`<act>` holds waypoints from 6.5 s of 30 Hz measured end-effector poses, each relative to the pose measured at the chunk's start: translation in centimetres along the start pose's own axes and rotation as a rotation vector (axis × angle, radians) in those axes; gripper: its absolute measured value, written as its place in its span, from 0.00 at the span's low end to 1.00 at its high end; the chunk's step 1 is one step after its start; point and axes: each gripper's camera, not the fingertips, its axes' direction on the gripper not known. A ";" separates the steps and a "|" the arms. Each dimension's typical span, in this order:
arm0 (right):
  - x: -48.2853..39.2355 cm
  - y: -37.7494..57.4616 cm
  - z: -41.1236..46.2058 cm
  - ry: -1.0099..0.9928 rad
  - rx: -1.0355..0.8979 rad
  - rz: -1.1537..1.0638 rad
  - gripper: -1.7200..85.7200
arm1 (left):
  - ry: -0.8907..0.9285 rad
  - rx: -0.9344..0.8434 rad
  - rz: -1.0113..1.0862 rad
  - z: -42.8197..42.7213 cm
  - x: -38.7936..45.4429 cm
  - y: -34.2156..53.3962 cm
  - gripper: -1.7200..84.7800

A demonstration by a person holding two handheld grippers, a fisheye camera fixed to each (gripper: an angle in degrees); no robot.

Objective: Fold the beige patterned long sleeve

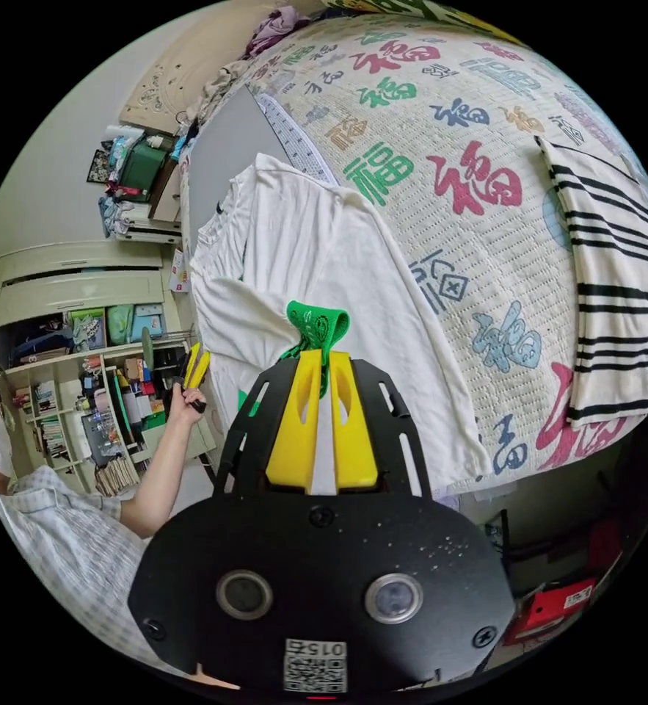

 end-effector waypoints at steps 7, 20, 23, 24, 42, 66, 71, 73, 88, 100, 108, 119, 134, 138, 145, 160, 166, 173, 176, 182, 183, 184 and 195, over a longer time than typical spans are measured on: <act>-3.8 -4.1 -1.4 0.248 0.009 0.074 0.03 | -0.007 -0.011 -0.022 -1.4 -1.1 -0.6 0.04; -36.2 -28.1 15.6 0.312 -0.322 -0.714 0.11 | 0.002 -0.013 -0.019 -5.3 -2.0 -1.4 0.02; -36.7 -29.0 15.8 0.346 -0.351 -0.712 0.05 | 0.001 -0.037 -0.023 -5.4 -2.3 -2.0 0.02; -36.7 -29.2 15.5 0.356 -0.336 -0.710 0.04 | -0.002 -0.047 -0.021 -5.5 -2.2 -2.3 0.02; -36.1 -31.6 12.9 0.395 -0.336 -0.771 0.02 | -0.150 -0.127 0.069 -5.1 0.3 -5.3 0.03; -14.6 -22.8 4.5 0.183 -0.404 -0.475 0.11 | -0.156 -0.504 -0.040 12.7 7.3 13.1 0.10; -13.7 -22.6 5.3 0.223 -0.385 -0.504 0.05 | -0.206 -0.445 -0.071 13.3 7.7 14.0 0.04; -13.2 -22.5 5.0 0.222 -0.357 -0.496 0.03 | -0.229 -0.445 -0.057 13.1 8.1 14.2 0.02; -8.8 -21.6 7.9 0.243 -0.420 -0.526 0.08 | -0.294 -0.428 0.074 11.4 11.2 15.0 0.01; -10.9 -34.1 3.4 0.105 -0.014 -0.529 0.13 | -0.454 -0.259 0.562 6.1 23.6 -7.7 0.09; -15.4 -42.8 10.0 0.148 0.044 -0.476 0.15 | -0.623 -0.232 0.564 13.2 27.0 -16.9 0.14; -16.1 -39.3 16.7 0.436 0.014 -0.661 0.02 | -0.670 -0.188 0.693 12.7 27.4 -14.1 0.03; 6.5 -1.7 5.0 -0.037 -0.063 -0.597 0.02 | -0.250 -0.437 0.782 -12.6 16.9 13.1 0.02; 14.7 5.2 14.0 0.075 -0.210 -0.327 0.03 | -0.449 -0.639 0.524 -11.2 6.1 18.2 0.02; 16.6 11.8 16.0 0.218 -0.097 -0.144 0.07 | -0.493 -0.652 0.481 -12.9 5.6 19.4 0.03; 12.1 10.9 27.5 0.409 -0.217 -0.711 0.01 | -0.550 -0.507 0.930 -10.3 8.5 28.5 0.01; 14.0 14.7 29.6 0.469 -0.175 -0.791 0.01 | -0.641 -0.503 1.018 -8.8 8.7 33.5 0.01; 20.2 20.6 30.8 0.365 0.026 -0.726 0.01 | -0.759 -0.386 1.117 -9.9 8.5 40.2 0.01; 24.4 21.7 30.2 0.191 0.065 -0.532 0.02 | -0.855 -0.339 1.222 -9.9 8.5 43.7 0.01; 28.3 33.5 25.5 0.077 0.252 -0.490 0.01 | -0.803 -0.293 1.113 -12.4 8.7 46.7 0.01; 28.7 35.0 25.2 0.091 0.271 -0.490 0.01 | -0.726 -0.230 1.100 -14.2 9.1 48.1 0.01; 29.6 37.8 24.8 0.120 0.311 -0.482 0.01 | -0.694 -0.193 1.091 -15.2 9.3 48.9 0.01; 41.2 54.1 23.8 0.017 0.471 -0.416 0.01 | -0.487 0.100 1.180 -22.7 11.2 65.9 0.01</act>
